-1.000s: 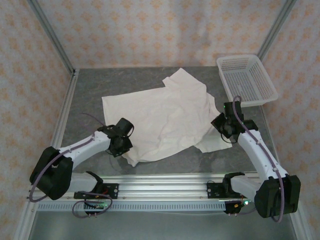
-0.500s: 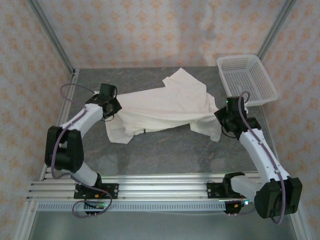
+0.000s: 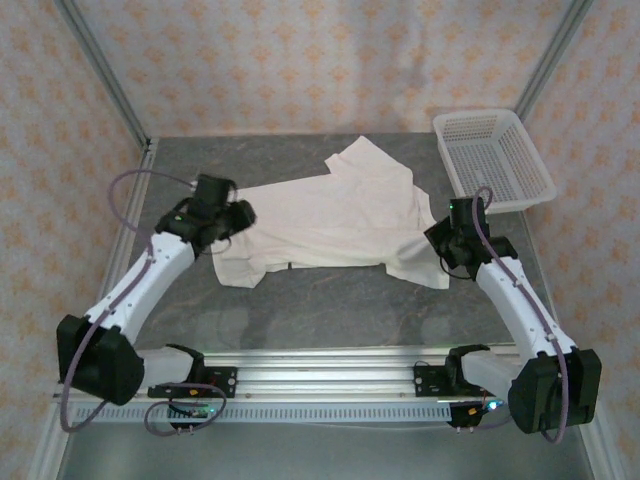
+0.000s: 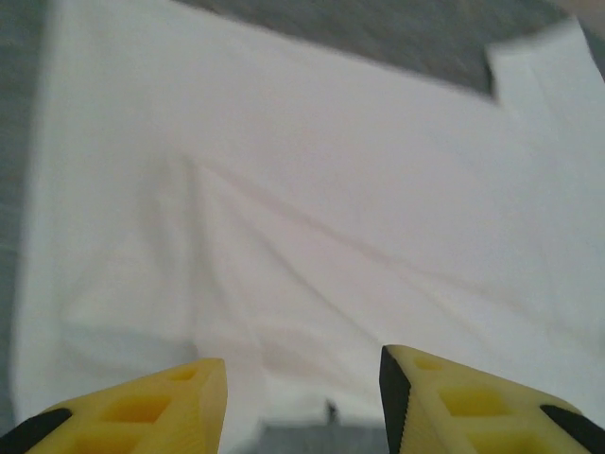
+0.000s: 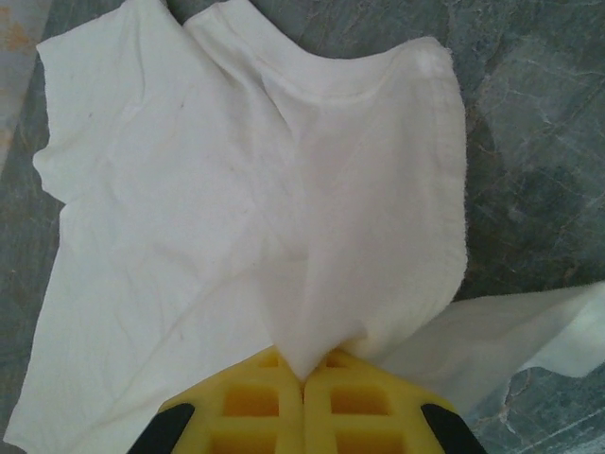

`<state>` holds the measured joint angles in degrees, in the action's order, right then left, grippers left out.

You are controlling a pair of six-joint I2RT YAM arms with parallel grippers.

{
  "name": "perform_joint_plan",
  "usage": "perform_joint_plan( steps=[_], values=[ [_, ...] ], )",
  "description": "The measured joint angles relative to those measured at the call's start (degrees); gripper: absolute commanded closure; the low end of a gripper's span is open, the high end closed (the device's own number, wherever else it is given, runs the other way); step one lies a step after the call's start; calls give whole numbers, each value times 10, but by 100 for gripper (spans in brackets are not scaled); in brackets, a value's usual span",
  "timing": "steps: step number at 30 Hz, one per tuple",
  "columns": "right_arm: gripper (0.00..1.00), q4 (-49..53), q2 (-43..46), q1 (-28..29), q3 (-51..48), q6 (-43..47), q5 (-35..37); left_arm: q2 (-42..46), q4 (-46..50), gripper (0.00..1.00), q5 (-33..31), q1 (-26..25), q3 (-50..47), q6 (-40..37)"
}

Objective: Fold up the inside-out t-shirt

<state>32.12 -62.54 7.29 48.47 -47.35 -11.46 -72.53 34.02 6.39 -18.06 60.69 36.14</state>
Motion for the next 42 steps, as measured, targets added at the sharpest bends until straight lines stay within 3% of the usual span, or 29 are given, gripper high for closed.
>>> perform_joint_plan(
  steps=[3,10,13,15,17,20,28,33,35,39,42],
  values=[
    [100,-5,0,0,0,0,-6,-42,24,50,-28,-69,-1,-1],
    [100,-2,-1,0,2,12,-10,-214,41,44,-93,-79,7,-26],
    [100,0,0,0,3,15,-10,-245,41,51,-112,-79,14,-35],
    [100,0,0,0,3,15,-10,-253,41,60,-126,-79,15,-37],
    [100,6,0,0,4,15,-5,-254,42,70,-141,-78,12,-37],
    [100,19,3,0,10,10,16,-242,38,76,-161,-66,-18,-31],
    [100,38,17,-33,21,-15,61,-138,37,79,-174,23,-122,-27],
    [100,45,27,-41,21,-17,67,-87,3,100,-140,51,-146,-24],
    [100,43,28,-41,21,-17,55,-78,-20,99,-104,51,-154,-26],
    [100,29,28,-41,14,-17,22,-55,-67,68,-38,31,-173,5],
    [100,23,27,-41,11,-18,9,-34,-69,59,-31,-15,-173,28]
  ],
)
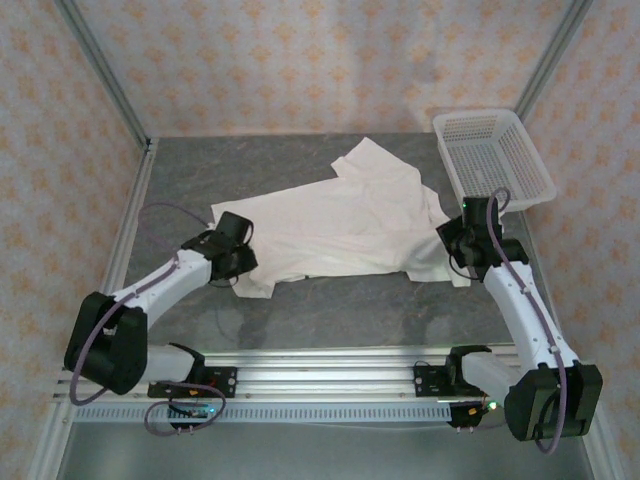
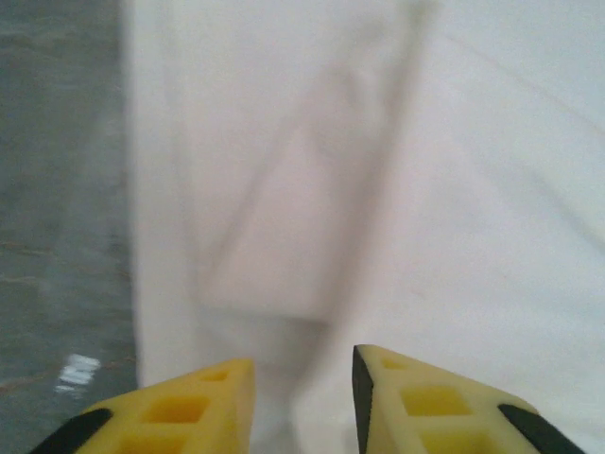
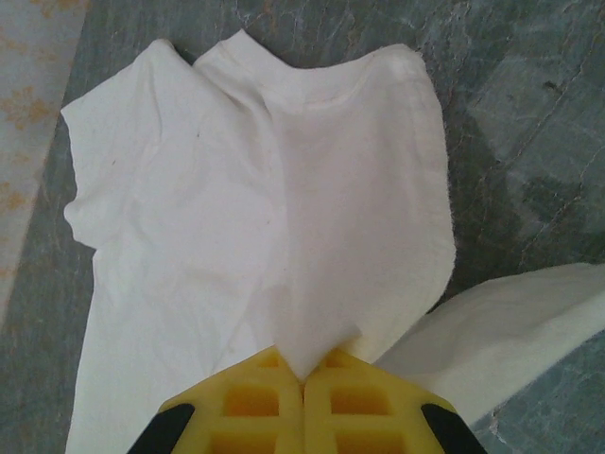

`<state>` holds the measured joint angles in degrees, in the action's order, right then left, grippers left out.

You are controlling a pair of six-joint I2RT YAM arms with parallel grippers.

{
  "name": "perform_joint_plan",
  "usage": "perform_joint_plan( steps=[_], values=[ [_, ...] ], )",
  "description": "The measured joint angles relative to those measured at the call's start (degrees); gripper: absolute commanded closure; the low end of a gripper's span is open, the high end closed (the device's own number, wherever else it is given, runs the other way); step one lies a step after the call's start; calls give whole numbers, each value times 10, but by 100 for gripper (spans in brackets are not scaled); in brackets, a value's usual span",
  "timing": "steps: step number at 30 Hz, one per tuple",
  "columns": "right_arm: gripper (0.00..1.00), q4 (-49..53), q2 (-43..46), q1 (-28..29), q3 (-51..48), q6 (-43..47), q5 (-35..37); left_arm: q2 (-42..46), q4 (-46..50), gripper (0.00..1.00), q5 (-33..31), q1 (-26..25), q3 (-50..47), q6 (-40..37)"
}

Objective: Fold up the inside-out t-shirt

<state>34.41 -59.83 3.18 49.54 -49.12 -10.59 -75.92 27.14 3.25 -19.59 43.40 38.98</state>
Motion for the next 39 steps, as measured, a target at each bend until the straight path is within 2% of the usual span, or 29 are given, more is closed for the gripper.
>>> perform_joint_plan(
  steps=[4,8,12,15,20,28,35,39],
  values=[
    [100,-4,-2,0,-1,0,-10,-41,2,53,-12,-35,25,-6],
    [100,-5,-3,0,-1,3,-14,-135,9,51,-44,-54,82,-46],
    [100,-3,-3,0,-1,7,-11,-199,20,59,-69,-60,125,-83],
    [100,3,-1,0,0,9,-1,-212,40,65,-89,-59,130,-94],
    [100,18,3,0,3,7,30,-182,62,70,-99,-30,88,-93],
    [100,35,3,0,18,-4,68,-102,82,67,-103,40,25,-84],
    [100,52,18,0,20,-8,94,9,78,66,-50,115,-21,-72],
    [100,52,19,0,20,-9,91,72,73,64,5,127,-31,-58]
  ],
)
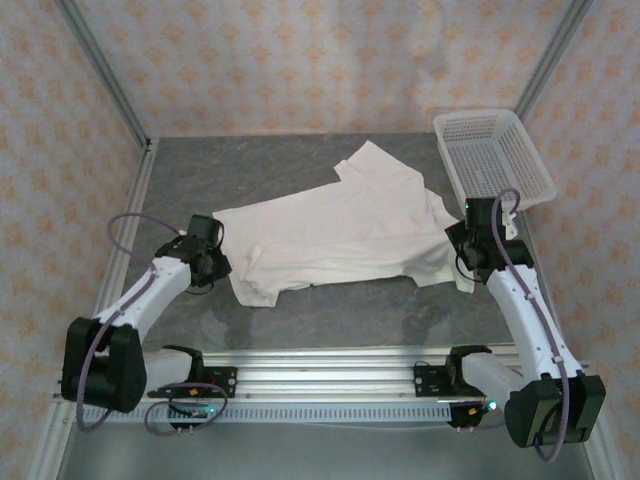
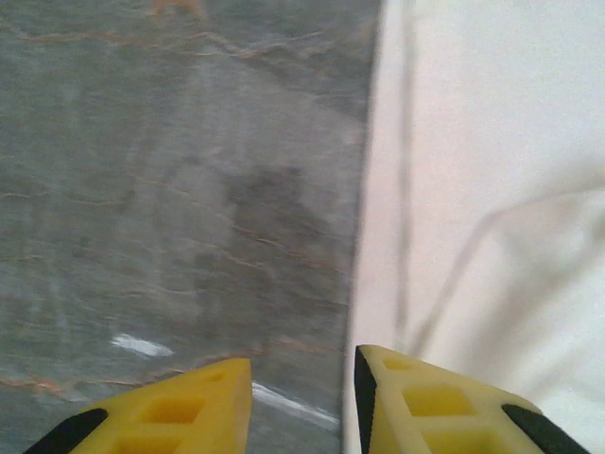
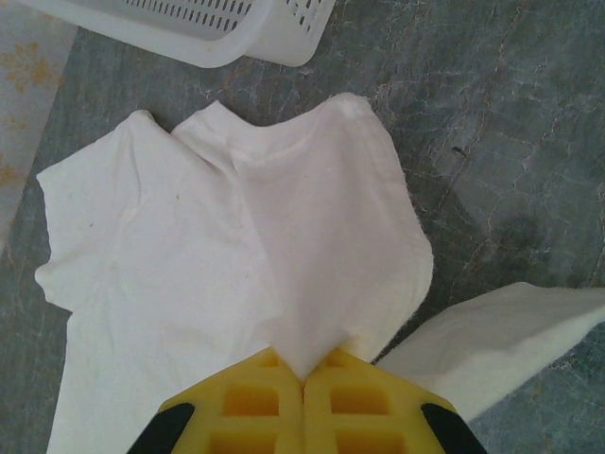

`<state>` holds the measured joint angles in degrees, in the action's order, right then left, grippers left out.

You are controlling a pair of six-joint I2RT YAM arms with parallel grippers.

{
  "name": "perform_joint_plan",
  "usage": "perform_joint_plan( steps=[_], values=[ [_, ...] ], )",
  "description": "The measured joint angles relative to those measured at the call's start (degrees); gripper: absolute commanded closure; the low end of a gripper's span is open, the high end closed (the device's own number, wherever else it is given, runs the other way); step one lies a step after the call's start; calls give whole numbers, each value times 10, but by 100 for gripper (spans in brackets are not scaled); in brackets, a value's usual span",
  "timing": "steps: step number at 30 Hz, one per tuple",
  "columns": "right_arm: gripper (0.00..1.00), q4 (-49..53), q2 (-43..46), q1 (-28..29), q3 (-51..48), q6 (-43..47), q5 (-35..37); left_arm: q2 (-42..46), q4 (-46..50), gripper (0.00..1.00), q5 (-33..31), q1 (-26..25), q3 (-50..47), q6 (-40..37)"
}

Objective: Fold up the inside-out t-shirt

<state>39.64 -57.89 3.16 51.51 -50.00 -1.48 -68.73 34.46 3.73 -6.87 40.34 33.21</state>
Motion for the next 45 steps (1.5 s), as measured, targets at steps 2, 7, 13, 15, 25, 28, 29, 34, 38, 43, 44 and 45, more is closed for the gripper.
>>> perform_joint_plan(
  steps=[2,7,13,15,25,28,29,34,38,43,44,45],
  values=[
    [100,-1,0,0,0,-2,-3,22,-5,62,22,-20,0,17],
    [100,-7,0,0,0,-10,-16,3,-4,61,32,-120,15,55],
    [100,-11,1,0,0,-10,-24,-82,-27,60,37,-132,19,80],
    [100,-10,3,0,0,-10,-25,-103,-35,66,38,-132,19,88],
    [100,3,6,0,20,-10,-22,-58,0,100,33,-89,54,86],
    [100,12,6,-3,71,-10,-6,21,-5,100,63,9,110,82],
    [100,11,6,-6,89,-10,0,45,-17,100,72,43,127,82],
    [100,0,5,-10,117,-12,4,46,-66,100,140,107,187,75],
    [100,0,-3,-10,99,-14,3,-43,-101,100,180,107,188,68],
    [100,2,-12,-10,96,-3,3,-135,-111,100,187,107,192,53],
    [100,2,-16,-10,96,0,5,-151,-115,100,187,107,198,52],
    [100,2,-21,-10,97,3,5,-166,-120,100,188,107,206,52]
  ],
)
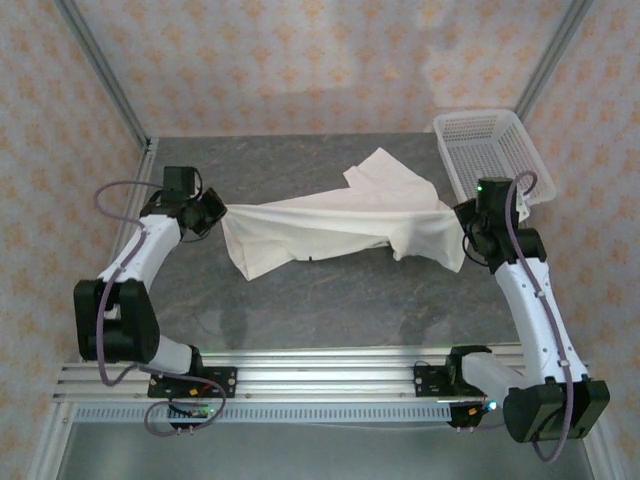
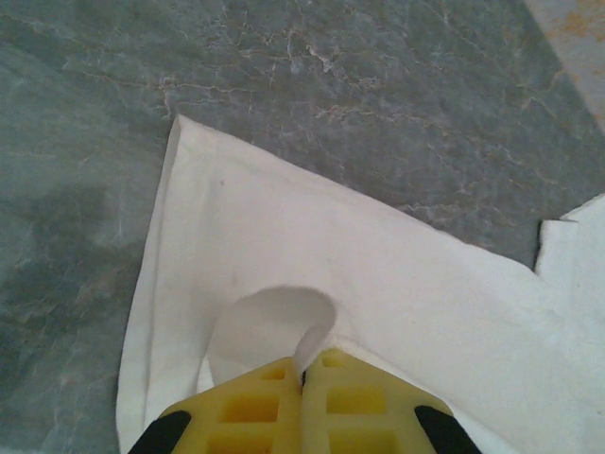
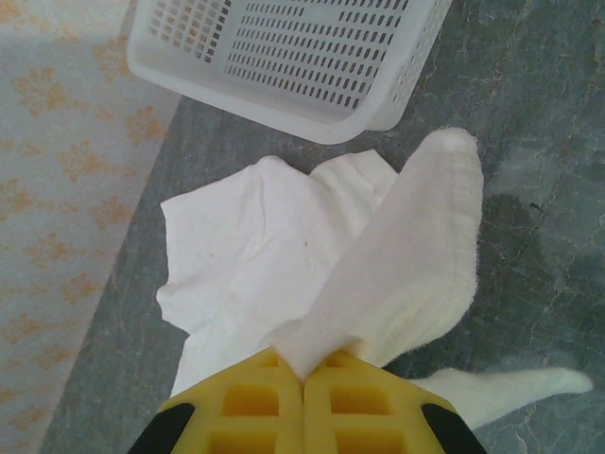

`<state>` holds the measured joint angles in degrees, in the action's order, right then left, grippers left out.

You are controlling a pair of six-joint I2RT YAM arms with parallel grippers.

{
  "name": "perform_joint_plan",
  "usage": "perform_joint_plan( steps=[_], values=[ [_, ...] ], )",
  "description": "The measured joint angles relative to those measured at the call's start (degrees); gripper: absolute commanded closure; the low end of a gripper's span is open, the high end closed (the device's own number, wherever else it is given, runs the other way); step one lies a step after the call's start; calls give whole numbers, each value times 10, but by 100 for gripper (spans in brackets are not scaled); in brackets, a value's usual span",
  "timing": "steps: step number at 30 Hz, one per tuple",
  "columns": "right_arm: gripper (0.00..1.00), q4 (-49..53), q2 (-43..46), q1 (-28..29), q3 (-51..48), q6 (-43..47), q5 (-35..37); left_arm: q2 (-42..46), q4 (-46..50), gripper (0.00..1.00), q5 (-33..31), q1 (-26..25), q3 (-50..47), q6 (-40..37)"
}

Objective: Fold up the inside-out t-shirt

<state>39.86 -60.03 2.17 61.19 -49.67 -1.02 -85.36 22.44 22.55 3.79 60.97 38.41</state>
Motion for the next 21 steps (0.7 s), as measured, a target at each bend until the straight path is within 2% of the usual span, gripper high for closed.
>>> perform_joint_plan(
  steps=[5,12,15,21],
  values=[
    [100,-3,-42,0,11,11,0,-83,-31,100,9,0,55,-6],
    [100,-4,-68,-1,46,45,12,-76,-35,100,42,0,62,-10],
    [100,-4,-69,-1,54,61,17,-20,-28,100,52,-3,35,-17],
    [100,7,-43,-2,37,97,12,212,49,100,16,-68,-73,-56]
  ],
)
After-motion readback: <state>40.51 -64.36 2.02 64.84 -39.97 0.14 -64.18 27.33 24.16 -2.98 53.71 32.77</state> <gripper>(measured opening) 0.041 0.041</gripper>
